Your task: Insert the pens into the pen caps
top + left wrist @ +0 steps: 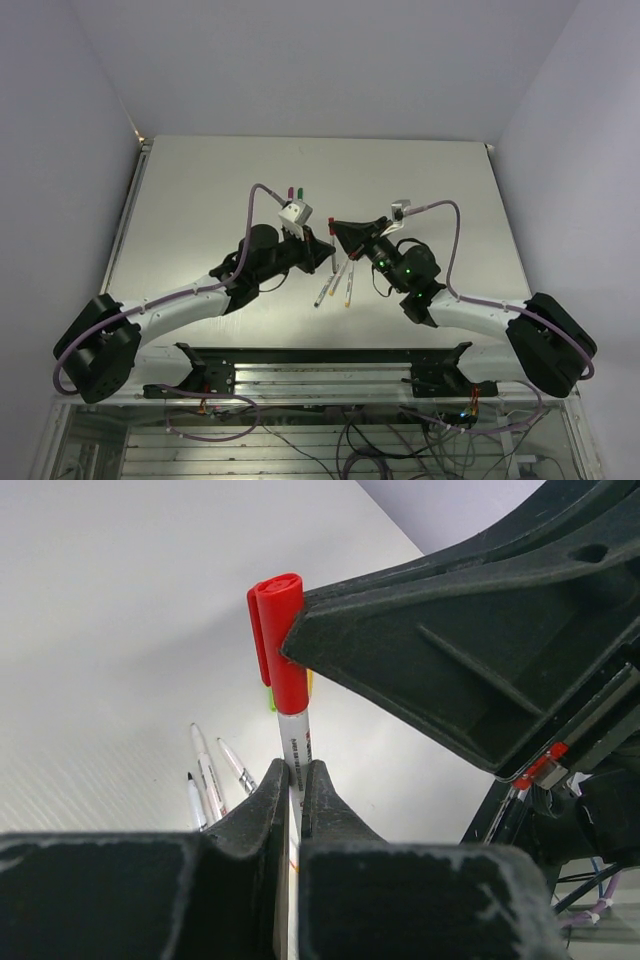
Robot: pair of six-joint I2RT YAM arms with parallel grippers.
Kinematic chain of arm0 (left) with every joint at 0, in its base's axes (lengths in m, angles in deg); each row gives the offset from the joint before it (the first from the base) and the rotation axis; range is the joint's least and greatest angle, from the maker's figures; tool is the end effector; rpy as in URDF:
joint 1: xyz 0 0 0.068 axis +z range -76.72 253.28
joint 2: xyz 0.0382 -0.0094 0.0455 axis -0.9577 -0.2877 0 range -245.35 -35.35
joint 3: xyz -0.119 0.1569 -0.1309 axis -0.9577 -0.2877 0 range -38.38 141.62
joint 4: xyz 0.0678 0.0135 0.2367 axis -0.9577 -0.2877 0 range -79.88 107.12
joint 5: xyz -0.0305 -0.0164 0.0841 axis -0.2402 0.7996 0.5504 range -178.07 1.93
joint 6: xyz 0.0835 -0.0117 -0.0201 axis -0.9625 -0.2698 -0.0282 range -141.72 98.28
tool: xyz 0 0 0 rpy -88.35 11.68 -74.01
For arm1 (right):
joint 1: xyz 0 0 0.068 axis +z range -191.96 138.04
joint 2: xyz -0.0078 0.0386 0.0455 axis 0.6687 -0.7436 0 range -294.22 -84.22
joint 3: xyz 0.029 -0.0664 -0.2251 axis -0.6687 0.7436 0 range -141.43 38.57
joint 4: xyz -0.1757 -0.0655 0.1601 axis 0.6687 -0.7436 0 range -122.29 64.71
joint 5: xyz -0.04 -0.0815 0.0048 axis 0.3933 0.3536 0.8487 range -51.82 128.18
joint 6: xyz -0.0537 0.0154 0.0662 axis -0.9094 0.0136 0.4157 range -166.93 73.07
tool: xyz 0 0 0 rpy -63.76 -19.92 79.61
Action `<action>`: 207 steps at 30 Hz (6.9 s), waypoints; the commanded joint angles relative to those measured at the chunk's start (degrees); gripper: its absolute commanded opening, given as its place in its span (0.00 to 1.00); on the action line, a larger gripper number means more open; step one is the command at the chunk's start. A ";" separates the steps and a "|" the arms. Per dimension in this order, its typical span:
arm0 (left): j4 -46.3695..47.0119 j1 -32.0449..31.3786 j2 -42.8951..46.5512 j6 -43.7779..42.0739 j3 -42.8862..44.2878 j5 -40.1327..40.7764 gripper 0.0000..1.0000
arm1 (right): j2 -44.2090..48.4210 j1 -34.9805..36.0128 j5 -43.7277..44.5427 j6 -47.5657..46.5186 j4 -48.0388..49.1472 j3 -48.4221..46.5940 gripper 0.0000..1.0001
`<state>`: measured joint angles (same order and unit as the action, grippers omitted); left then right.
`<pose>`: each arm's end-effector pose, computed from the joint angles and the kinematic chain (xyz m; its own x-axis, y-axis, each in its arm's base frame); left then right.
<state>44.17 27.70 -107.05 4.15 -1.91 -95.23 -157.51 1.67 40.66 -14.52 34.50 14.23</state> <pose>0.2165 -0.2347 0.2238 -0.4366 -0.1731 -0.8828 0.6719 0.5899 -0.4479 0.2182 0.2037 0.2251 -0.2382 0.5128 -0.8248 -0.6290 0.5656 0.5333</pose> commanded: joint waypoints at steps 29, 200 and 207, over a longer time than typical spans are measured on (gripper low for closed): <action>-4.87 3.70 -9.44 -6.40 11.38 19.90 0.07 | 23.81 3.58 23.62 -9.70 -40.50 -9.38 0.44; -28.09 -14.89 -36.12 -8.68 24.90 16.46 0.42 | 28.37 -2.97 43.95 18.57 -67.26 0.79 0.61; -30.21 -16.23 -38.26 -9.37 26.28 14.46 0.39 | 29.01 -3.02 43.94 18.81 -67.11 0.78 0.61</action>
<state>16.56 12.88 -142.94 -5.23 22.51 -79.31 -129.62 -1.04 83.79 3.27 -33.32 14.49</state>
